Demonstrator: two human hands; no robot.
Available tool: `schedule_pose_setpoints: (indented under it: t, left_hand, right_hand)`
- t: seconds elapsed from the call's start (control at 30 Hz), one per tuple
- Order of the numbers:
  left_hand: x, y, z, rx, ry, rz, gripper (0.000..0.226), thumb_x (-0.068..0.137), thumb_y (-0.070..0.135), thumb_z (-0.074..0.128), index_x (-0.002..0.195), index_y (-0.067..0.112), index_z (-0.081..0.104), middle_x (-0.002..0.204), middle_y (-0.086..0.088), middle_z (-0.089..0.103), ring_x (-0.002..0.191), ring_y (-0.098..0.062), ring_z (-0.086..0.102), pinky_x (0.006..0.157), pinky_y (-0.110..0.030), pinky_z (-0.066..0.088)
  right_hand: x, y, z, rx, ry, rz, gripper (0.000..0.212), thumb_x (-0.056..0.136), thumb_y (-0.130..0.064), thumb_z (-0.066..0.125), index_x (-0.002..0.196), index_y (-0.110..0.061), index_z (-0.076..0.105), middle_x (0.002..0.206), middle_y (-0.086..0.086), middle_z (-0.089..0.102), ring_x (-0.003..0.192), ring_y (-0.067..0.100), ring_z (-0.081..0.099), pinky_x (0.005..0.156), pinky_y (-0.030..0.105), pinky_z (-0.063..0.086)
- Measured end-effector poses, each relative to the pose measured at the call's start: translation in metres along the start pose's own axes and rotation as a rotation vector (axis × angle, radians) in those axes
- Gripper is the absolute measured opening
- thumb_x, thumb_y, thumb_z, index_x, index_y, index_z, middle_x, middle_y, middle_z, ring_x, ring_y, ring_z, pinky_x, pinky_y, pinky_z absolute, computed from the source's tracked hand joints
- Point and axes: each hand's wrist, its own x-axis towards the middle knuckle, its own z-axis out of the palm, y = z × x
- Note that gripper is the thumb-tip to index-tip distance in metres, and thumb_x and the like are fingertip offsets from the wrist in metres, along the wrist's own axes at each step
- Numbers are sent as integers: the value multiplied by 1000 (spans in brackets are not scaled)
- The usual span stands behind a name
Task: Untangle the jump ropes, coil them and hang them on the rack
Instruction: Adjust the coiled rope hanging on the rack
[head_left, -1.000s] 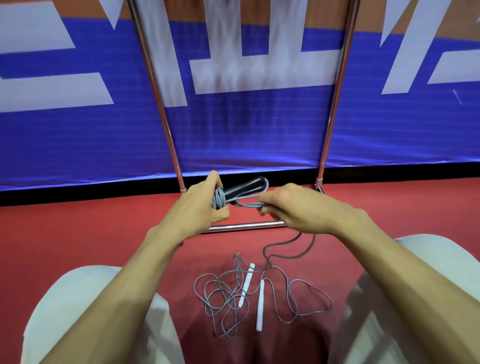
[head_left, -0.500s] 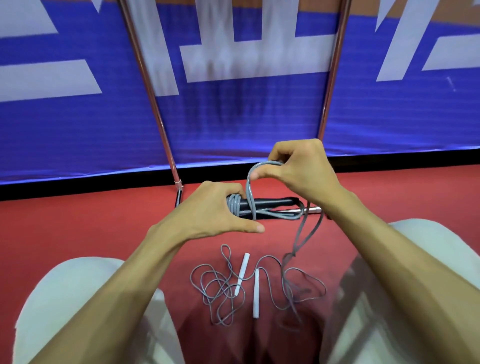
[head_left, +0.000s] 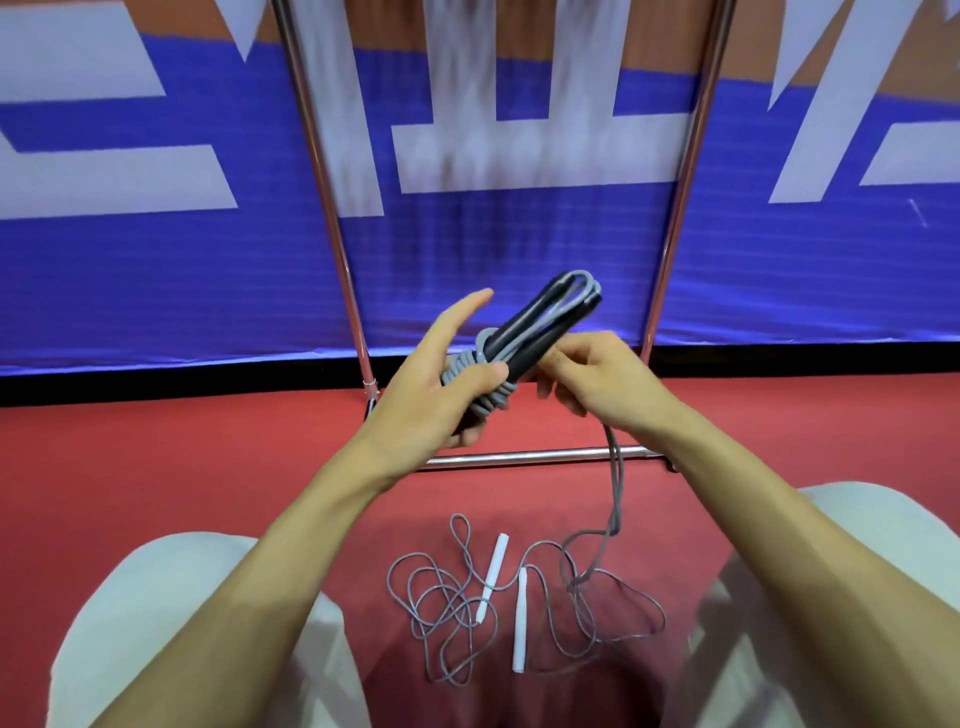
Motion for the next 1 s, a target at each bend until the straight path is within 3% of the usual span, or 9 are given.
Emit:
schedule_pose_setpoints:
  t: [0.1, 0.23, 0.37, 0.47, 0.57, 0.67, 0.73, 0.8, 1.0]
  left_hand:
    - [4, -6, -2, 65, 87, -28, 26, 94, 9, 56, 107, 31, 61, 74, -11, 58, 48, -18, 45, 48, -25, 42]
    - [8, -21, -6, 341, 149, -32, 4, 89, 23, 64, 91, 24, 60, 63, 4, 58, 50, -17, 49, 57, -34, 45]
    - [13, -29, -10, 566, 192, -45, 19, 88, 27, 67, 90, 19, 50, 63, 9, 51, 48, -4, 41, 49, -16, 35]
    - [14, -35, -14, 668, 180, -49, 25, 88, 26, 68, 94, 18, 45, 67, 9, 50, 51, -5, 41, 49, -18, 32]
    - [15, -40, -15, 760, 124, -48, 29, 87, 25, 70, 97, 17, 43, 72, 9, 52, 59, -9, 45, 56, -26, 35]
    - [15, -42, -11, 867, 46, -81, 32, 83, 22, 70, 98, 22, 42, 72, 5, 56, 64, -21, 54, 60, -38, 44]
    - [15, -42, -8, 964, -22, -96, 33, 78, 24, 70, 96, 26, 42, 71, 4, 57, 64, -24, 55, 61, -38, 47]
    - [13, -41, -4, 1032, -98, -70, 31, 73, 27, 69, 96, 30, 48, 71, 6, 57, 60, -20, 55, 57, -35, 48]
    - [7, -30, 2, 916, -264, 29, 28, 72, 40, 79, 84, 22, 62, 58, 5, 52, 50, -11, 42, 50, -28, 38]
  right_hand:
    - [-5, -1, 2, -132, -124, 57, 43, 99, -38, 44, 73, -9, 63, 52, 2, 56, 42, 15, 53, 49, 23, 43]
    - [-9, 4, -1, -455, -309, 127, 37, 95, -38, 53, 73, -9, 60, 52, 5, 60, 51, 14, 68, 54, 15, 47]
    - [-10, 7, -2, -496, -507, 153, 13, 94, -17, 57, 86, -8, 55, 64, 8, 63, 59, 21, 70, 64, 30, 58]
    - [-16, 2, -1, -439, -591, 117, 7, 95, -5, 50, 101, -4, 55, 70, 9, 63, 58, 19, 67, 66, 32, 59]
    - [-16, -1, 0, -643, -514, -125, 11, 95, -6, 44, 97, -9, 55, 74, 5, 63, 56, 17, 59, 64, 32, 52]
    - [-17, 0, -3, -811, -398, -365, 11, 96, -17, 48, 89, -17, 57, 78, -2, 57, 74, 22, 55, 68, 41, 47]
    - [-20, -3, -3, -880, -300, -475, 14, 95, -23, 52, 98, -19, 65, 86, -3, 58, 84, 22, 57, 65, 38, 46]
    - [-20, -4, -3, -845, -200, -577, 15, 90, -25, 59, 99, -22, 71, 85, -3, 60, 80, 22, 60, 59, 37, 47]
    - [-16, -5, -8, -544, 79, -392, 18, 70, -38, 76, 75, -21, 74, 68, -5, 65, 64, 17, 57, 60, 38, 50]
